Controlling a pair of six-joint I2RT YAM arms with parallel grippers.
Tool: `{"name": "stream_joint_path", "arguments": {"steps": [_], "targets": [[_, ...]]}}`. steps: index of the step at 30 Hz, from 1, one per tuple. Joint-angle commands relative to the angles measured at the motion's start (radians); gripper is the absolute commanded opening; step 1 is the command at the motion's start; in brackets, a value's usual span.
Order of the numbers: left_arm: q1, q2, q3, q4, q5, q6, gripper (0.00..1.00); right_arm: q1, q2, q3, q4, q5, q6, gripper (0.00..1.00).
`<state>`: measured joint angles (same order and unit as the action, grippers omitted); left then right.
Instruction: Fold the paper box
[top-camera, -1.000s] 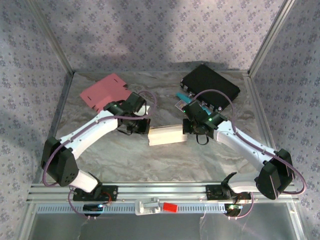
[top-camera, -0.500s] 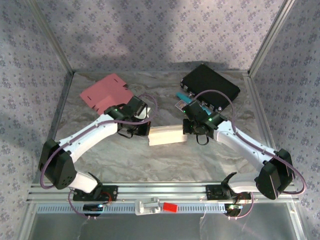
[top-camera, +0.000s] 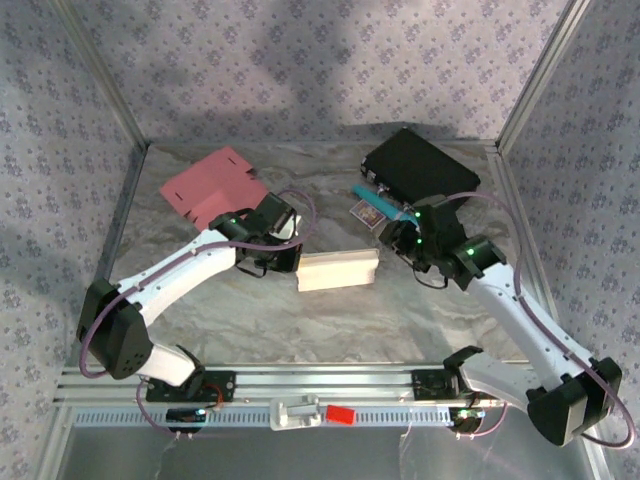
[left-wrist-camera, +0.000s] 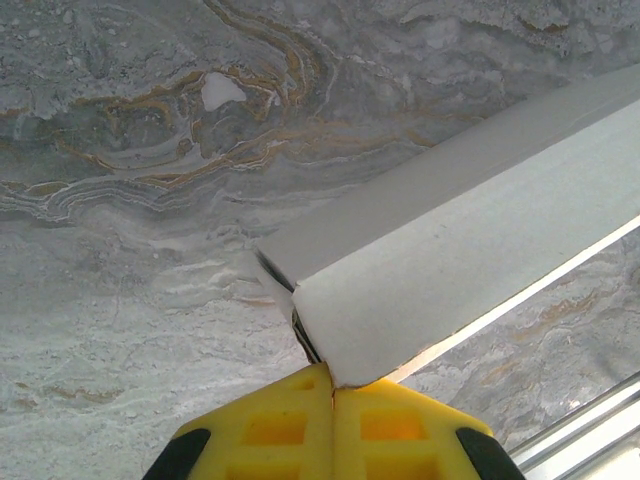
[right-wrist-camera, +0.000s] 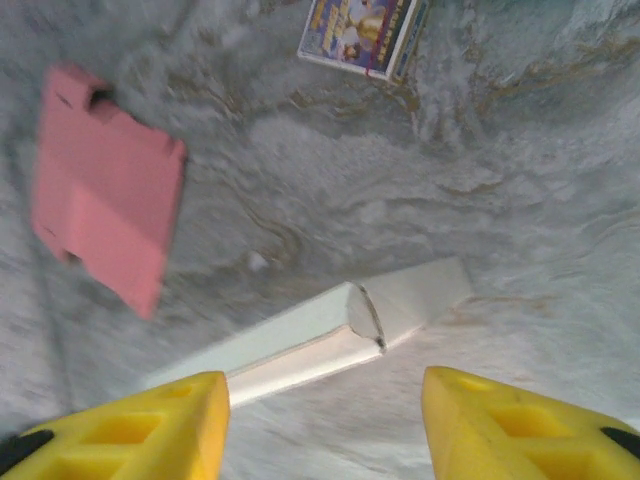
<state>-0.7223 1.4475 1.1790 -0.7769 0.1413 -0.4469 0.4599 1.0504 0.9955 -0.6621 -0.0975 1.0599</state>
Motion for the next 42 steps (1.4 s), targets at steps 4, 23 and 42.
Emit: {"name": "stream_joint_path", "arguments": {"steps": [4,23,42], "targets": [[-0.017,0.016,-0.026,-0.074,-0.012,-0.024,0.0,-0.013,0.045,-0.088,0.209,-0.146,0.418,0.6],[-0.023,0.015,-0.018,-0.077,-0.012,-0.025,0.0,-0.005,0.067,-0.227,0.238,-0.176,0.522,0.53],[0.013,-0.117,0.054,-0.068,0.039,-0.167,0.29,-0.001,0.06,-0.288,0.189,-0.146,0.5,0.33]]}}
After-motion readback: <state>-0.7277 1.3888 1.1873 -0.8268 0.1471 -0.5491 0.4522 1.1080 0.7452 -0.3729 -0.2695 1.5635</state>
